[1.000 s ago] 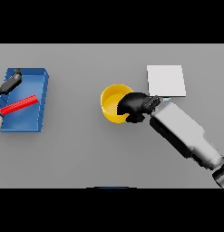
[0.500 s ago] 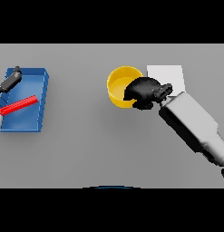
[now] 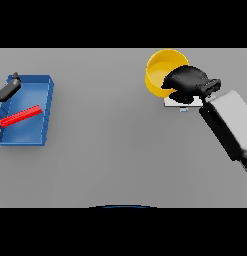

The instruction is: Pick up the red beaker and tilt it to pour out 1 green nut into yellow bowl. Pick up the yellow bowl and place it on the metallic measuring scale.

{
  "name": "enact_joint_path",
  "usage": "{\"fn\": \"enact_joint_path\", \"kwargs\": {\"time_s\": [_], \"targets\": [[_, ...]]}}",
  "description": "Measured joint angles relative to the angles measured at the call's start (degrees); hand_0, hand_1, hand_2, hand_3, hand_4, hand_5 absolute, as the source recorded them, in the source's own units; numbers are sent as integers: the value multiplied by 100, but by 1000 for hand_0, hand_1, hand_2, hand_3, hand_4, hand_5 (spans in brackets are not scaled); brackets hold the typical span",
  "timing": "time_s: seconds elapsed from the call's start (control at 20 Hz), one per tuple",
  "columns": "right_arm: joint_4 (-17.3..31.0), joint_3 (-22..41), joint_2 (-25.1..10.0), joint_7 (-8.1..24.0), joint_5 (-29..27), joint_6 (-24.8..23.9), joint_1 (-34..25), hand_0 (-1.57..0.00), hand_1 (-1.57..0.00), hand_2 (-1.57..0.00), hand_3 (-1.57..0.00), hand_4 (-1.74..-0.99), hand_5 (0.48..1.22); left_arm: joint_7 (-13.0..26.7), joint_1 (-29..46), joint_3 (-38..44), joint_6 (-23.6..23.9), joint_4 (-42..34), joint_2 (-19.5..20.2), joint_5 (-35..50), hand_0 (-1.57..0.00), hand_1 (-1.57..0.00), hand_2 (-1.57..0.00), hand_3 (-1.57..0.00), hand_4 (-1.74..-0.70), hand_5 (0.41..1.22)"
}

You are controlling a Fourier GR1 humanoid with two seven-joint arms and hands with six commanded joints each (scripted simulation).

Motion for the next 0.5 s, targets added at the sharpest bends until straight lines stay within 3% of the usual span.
{"fn": "enact_joint_path", "kwargs": {"time_s": [0.25,0.5], "targets": [[898,-298,-41,-118,90,-350,-181,-1571,-1571,-1506,-1176,-1741,1221,88,79,-40,-37,-119,-18,-11,1,1,1,1,-728,691],[1672,-411,-16,-333,295,-877,-170,-1571,-1571,-1425,-1315,-1741,1221,80,167,-36,-46,-230,9,-11,1,1,1,1,-724,681]]}}
